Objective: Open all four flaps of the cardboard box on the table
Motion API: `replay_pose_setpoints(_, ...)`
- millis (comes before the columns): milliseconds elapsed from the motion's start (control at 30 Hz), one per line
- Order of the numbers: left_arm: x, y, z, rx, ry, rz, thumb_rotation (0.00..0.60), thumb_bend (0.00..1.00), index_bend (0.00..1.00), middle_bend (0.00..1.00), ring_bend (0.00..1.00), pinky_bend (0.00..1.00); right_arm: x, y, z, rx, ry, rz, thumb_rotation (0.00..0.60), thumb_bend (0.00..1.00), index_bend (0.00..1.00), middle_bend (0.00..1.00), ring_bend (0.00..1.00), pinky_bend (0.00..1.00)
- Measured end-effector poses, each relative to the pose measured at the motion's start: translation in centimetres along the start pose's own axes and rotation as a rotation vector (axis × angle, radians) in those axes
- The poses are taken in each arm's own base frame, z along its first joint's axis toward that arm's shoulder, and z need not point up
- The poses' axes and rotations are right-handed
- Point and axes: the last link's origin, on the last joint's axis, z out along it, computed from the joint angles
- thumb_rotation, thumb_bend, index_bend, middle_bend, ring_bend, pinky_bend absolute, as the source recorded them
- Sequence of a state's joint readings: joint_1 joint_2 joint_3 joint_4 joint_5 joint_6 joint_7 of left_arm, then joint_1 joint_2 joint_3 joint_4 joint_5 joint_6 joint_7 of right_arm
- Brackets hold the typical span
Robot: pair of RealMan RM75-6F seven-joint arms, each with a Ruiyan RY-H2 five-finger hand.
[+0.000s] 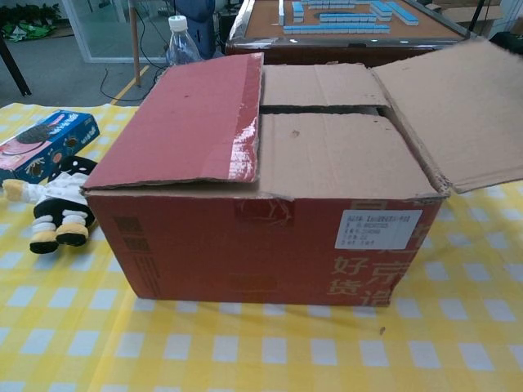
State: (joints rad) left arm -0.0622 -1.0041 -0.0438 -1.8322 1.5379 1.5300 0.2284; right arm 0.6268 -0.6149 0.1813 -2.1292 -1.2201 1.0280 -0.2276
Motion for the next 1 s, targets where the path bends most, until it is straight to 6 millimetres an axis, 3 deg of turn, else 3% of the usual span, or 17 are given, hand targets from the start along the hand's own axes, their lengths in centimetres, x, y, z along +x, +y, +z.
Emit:
replay_pose_setpoints(300, 0.8, 0.6, 1.3, -0.072, 0.001, -0.049, 0.594, 0.27, 0.26, 0.09, 0.01, 0.0, -2.9, 1.5, -1.6, -0.028, -0.059, 0.054, 0.6, 1.0, 0.33, 0.37, 0.17, 0.08)
replay_pose_setpoints(400, 1.3, 1.1, 2.4, -0.132, 0.001, -0.117, 0.512, 0.27, 0.28, 0.11, 0.03, 0.0, -4.0, 1.6, -2.2, -0.024, -0.064, 0.074, 0.6, 1.0, 0.33, 0.33, 0.17, 0.11)
replay_pose_setpoints(467, 1.8, 1.7, 3.5, -0.191, 0.0, -0.168, 0.41, 0.27, 0.29, 0.12, 0.04, 0.0, -4.8, 1.8, -2.6, -0.026, -0.063, 0.092, 0.6, 1.0, 0.33, 0.31, 0.17, 0.13)
replay_pose_setpoints(600, 2.9, 3.3, 6.2, -0.329, -0.002, -0.246, 0.249, 0.29, 0.33, 0.19, 0.08, 0.0, -6.6, 2.3, -3.7, -0.036, -0.056, 0.121, 0.6, 0.88, 0.3, 0.29, 0.17, 0.15)
replay_pose_setpoints(867, 4.8, 9.0, 10.6, -0.639, -0.039, -0.256, 0.085, 0.41, 0.35, 0.22, 0.09, 0.0, -8.9, 2.8, -5.6, -0.062, -0.062, 0.141, 0.6, 0.85, 0.3, 0.29, 0.17, 0.17)
replay_pose_setpoints(1000, 5.2, 12.0, 12.1, -0.758, -0.064, -0.229, 0.078, 0.44, 0.35, 0.22, 0.08, 0.0, -9.2, 3.2, -6.1, -0.08, -0.056, 0.15, 0.6, 0.85, 0.3, 0.29, 0.17, 0.17)
